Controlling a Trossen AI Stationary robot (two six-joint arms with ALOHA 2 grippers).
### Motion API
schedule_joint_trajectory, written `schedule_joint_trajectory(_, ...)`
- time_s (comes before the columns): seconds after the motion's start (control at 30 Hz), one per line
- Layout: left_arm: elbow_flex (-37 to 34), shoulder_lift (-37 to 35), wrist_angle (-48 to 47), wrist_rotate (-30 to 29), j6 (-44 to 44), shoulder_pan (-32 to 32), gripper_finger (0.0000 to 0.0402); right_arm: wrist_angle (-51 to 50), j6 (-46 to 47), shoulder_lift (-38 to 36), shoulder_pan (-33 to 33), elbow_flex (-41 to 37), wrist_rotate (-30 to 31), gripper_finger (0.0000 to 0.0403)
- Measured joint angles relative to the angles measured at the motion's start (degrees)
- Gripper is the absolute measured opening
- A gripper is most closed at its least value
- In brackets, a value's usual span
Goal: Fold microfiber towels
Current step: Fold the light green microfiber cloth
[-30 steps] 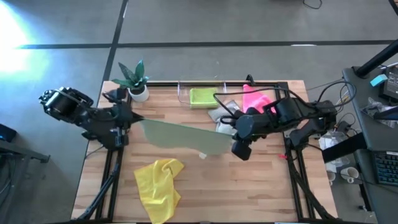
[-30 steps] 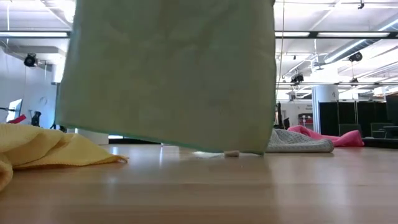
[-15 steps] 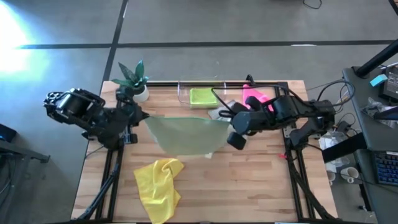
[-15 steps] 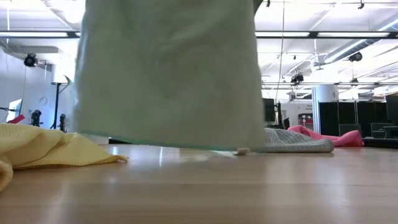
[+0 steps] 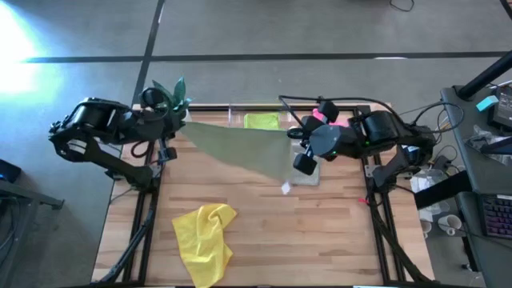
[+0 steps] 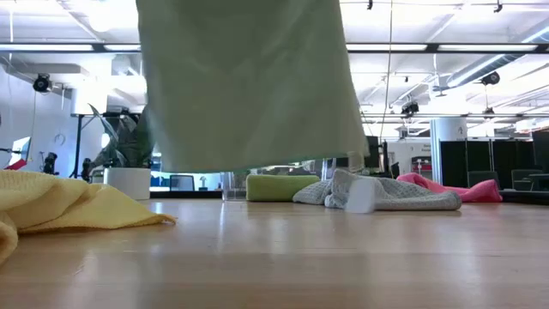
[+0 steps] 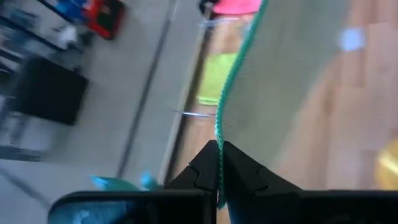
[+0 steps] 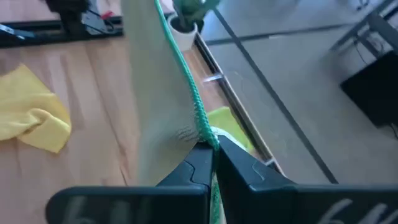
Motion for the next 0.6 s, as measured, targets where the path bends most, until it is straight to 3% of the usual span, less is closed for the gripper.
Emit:
schedule_joint_trajectory(0.17,-3.81,0.01,0.11,11.2,-9.1,-1.13,0.0,-1.77,4.88,0.11,2.64,-0.38,-2.1,0.0008)
schedule_joint_trajectory(0.3,-10.99,-0.57,0.13,18.11,-17.94,-5.12,0.0,-5.71,16.47,1.45,6.57,-1.33,-6.71,0.0008)
schedule_joint_trajectory(0.4,-17.39,-0.11,0.46,19.4,-19.8,-8.79,0.0,-8.22,23.82,3.67,10.39,-2.31,-8.24,0.0008)
schedule_joint_trajectory(0.6,-24.7,0.82,3.03,21.38,-21.2,-10.74,0.0,-8.13,29.12,7.41,14.32,-2.96,-9.48,0.0008)
